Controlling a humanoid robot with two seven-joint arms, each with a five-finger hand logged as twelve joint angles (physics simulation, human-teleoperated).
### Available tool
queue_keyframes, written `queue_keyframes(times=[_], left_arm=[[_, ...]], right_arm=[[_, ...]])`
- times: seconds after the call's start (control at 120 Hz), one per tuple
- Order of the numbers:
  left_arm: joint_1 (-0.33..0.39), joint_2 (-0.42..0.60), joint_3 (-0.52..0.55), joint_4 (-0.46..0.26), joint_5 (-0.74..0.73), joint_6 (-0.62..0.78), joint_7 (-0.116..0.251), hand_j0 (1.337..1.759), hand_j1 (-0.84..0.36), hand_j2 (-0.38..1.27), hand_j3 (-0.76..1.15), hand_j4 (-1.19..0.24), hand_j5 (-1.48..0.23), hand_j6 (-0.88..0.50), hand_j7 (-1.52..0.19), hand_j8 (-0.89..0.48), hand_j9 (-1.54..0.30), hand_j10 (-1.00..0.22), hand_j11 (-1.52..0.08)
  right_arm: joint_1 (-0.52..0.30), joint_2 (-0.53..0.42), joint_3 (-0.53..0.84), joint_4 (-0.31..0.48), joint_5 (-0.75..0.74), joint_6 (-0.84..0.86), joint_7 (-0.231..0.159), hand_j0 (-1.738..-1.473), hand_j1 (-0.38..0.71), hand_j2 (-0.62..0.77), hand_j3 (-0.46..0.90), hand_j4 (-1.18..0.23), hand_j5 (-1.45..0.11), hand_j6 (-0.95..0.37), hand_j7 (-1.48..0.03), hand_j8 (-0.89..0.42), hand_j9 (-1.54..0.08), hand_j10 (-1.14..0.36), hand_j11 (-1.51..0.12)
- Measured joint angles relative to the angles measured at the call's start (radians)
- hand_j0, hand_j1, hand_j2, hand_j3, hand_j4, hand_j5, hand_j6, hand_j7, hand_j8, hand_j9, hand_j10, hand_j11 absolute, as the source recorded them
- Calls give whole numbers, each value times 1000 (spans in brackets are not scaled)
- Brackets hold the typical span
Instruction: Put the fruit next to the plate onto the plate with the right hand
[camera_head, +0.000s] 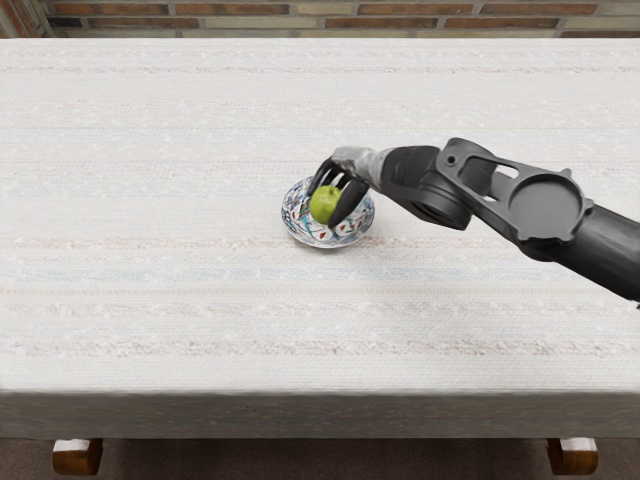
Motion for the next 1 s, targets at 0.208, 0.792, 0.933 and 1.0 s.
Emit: queue_keyframes(times=[0.208,0.792,0.933,1.0], left_arm=[[0,0,0,0,0,0,0,1658,73,46,0,-230,-299,-230,-299,-230,-299,-230,-299],[0,0,0,0,0,0,0,1658,74,46,0,-230,-299,-230,-299,-230,-299,-230,-299],[0,0,0,0,0,0,0,1658,74,46,0,-230,-299,-231,-299,-230,-299,-230,-299],[0,0,0,0,0,0,0,1658,74,46,0,-230,-299,-231,-299,-230,-299,-230,-299]], right_arm=[[2,-2,0,-3,-1,-2,0,-1656,100,-19,0,-530,-576,-325,-565,-333,-570,-425,-569],[-151,-358,371,210,339,316,0,-1658,-244,-14,0,-98,-119,-87,-119,-87,-119,-91,-119],[-260,-496,483,213,587,476,0,-1658,-271,-11,0,-71,-88,-65,-87,-65,-88,-67,-88],[-298,-553,501,205,699,503,0,-1658,-279,-10,0,-63,-79,-59,-78,-59,-78,-60,-78]])
